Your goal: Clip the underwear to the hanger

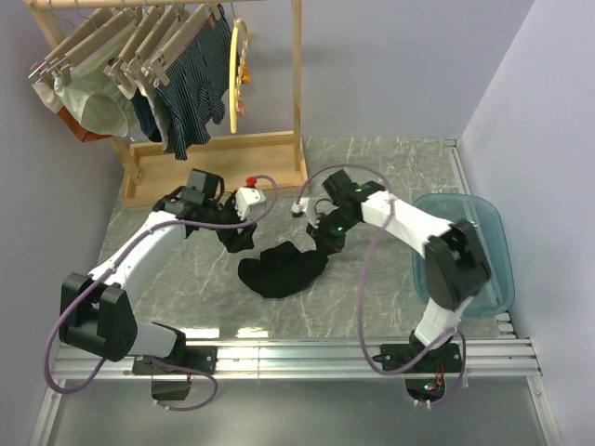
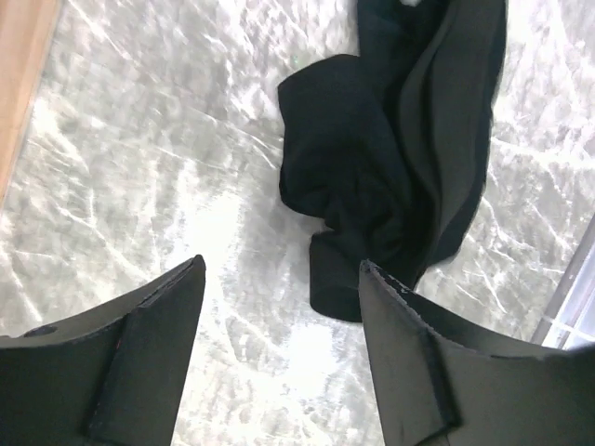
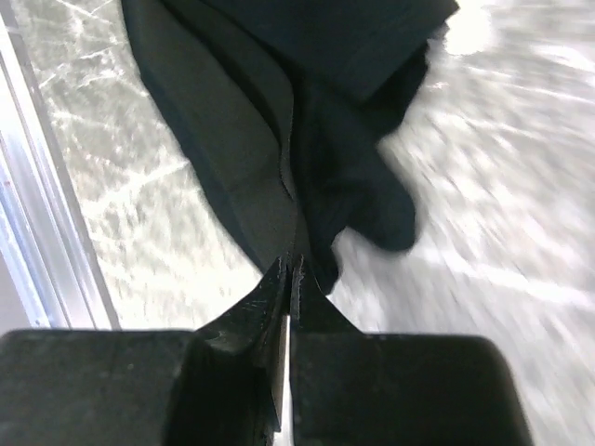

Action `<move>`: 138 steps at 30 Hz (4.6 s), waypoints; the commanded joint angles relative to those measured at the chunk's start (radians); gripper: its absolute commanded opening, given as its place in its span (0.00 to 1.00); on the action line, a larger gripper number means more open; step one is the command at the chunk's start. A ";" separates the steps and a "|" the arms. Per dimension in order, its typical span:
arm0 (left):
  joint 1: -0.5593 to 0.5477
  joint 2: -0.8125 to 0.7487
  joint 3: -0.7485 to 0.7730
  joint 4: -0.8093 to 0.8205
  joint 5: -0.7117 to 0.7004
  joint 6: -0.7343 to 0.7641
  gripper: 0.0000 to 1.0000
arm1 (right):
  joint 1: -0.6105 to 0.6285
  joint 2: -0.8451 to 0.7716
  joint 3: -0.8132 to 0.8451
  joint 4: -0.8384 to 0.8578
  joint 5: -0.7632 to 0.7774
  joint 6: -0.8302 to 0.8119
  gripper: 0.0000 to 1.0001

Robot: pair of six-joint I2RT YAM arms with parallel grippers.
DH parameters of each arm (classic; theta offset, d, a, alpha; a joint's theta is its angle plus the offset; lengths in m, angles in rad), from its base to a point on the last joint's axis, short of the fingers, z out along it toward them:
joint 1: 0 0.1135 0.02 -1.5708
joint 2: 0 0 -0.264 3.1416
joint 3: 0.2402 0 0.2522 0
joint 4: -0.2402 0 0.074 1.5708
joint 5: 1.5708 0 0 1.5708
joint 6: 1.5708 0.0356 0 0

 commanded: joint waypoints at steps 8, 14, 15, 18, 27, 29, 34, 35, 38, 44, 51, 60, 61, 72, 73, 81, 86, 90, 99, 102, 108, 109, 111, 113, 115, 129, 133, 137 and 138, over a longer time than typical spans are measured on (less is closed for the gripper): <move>0.016 -0.141 -0.062 -0.040 0.197 0.254 0.73 | -0.010 -0.411 -0.019 -0.189 0.257 -0.130 0.00; -0.025 -0.143 -0.154 -0.053 0.184 0.587 0.73 | -0.010 -0.421 -0.093 -0.161 0.308 -0.139 0.00; -0.054 -0.147 -0.194 -0.044 0.171 0.621 0.72 | -0.010 -0.419 -0.101 -0.154 0.310 -0.137 0.00; -0.120 -0.210 -0.321 0.076 0.116 0.724 0.70 | -0.015 -0.418 -0.141 -0.112 0.336 -0.140 0.00; -0.191 -0.237 -0.581 0.595 0.061 0.901 0.55 | -0.024 -0.458 -0.194 -0.100 0.316 -0.105 0.00; -0.194 -0.188 -0.584 0.650 0.070 0.893 0.56 | -0.023 -0.461 -0.199 -0.105 0.316 -0.100 0.00; -0.215 -0.128 -0.602 0.773 0.105 0.950 0.56 | -0.026 -0.471 -0.211 -0.106 0.308 -0.094 0.00; -0.218 -0.120 -0.593 0.760 0.111 0.965 0.56 | -0.024 -0.473 -0.213 -0.105 0.307 -0.091 0.00; -0.226 -0.102 -0.592 0.719 0.137 1.045 0.56 | -0.024 -0.473 -0.220 -0.097 0.302 -0.085 0.00; -0.261 -0.078 -0.607 0.684 0.151 1.166 0.55 | -0.033 -0.470 -0.222 -0.100 0.304 -0.091 0.00; -0.290 -0.100 -0.638 0.628 0.154 1.267 0.56 | -0.042 -0.462 -0.223 -0.103 0.291 -0.090 0.00; -0.307 -0.089 -0.647 0.613 0.136 1.280 0.54 | -0.050 -0.468 -0.234 -0.103 0.285 -0.093 0.00; -0.309 -0.092 -0.648 0.625 0.142 1.270 0.50 | -0.052 -0.470 -0.236 -0.103 0.287 -0.093 0.00; -0.330 -0.077 -0.365 0.596 0.061 0.544 0.00 | -0.114 -0.511 -0.191 -0.106 0.290 -0.076 0.00; -0.291 -0.085 -0.322 0.563 0.068 0.493 0.00 | -0.133 -0.511 -0.172 -0.108 0.288 -0.074 0.00; -0.064 -0.082 0.182 0.332 0.052 -0.159 0.00 | -0.343 -0.430 0.198 -0.085 0.235 0.040 0.00; -0.017 -0.039 0.353 0.251 -0.039 -0.380 0.00 | -0.345 -0.372 0.394 -0.063 0.207 0.189 0.00; -0.034 -0.106 0.297 0.216 0.004 -0.347 0.00 | -0.331 -0.382 0.418 -0.098 0.182 0.202 0.00; -0.033 -0.180 0.253 0.038 0.011 -0.241 0.00 | -0.312 -0.497 0.226 -0.086 0.232 0.174 0.00; -0.034 -0.218 0.249 -0.110 0.087 -0.118 0.00 | -0.308 -0.549 0.176 -0.138 0.192 0.157 0.00; -0.034 -0.373 0.208 -0.392 0.162 0.101 0.00 | -0.247 -0.732 0.027 -0.281 0.099 0.111 0.00; -0.034 -0.437 0.192 -0.416 0.159 0.112 0.00 | -0.247 -0.784 -0.021 -0.295 0.083 0.087 0.00; -0.034 -0.506 0.143 -0.436 0.154 0.134 0.00 | -0.245 -0.832 -0.070 -0.351 0.049 0.046 0.00; -0.036 -0.600 0.108 -0.478 0.154 0.158 0.00 | -0.245 -0.892 -0.119 -0.411 -0.003 -0.008 0.00; -0.036 -0.658 0.099 -0.539 0.160 0.175 0.00 | -0.245 -0.930 -0.137 -0.446 -0.047 -0.034 0.00; -0.028 -0.303 -0.026 -0.312 -0.095 -0.106 0.00 | -0.190 -0.336 -0.170 -0.019 0.233 0.231 0.00; 0.010 -0.101 -0.102 -0.046 -0.165 -0.153 0.00 | -0.205 -0.090 -0.067 0.055 0.276 0.269 0.00; 0.027 0.104 -0.080 0.079 -0.195 -0.181 0.00 | -0.208 0.111 0.049 0.092 0.334 0.320 0.00; 0.044 0.142 -0.064 0.091 -0.192 -0.187 0.00 | -0.208 0.168 0.074 0.095 0.340 0.329 0.00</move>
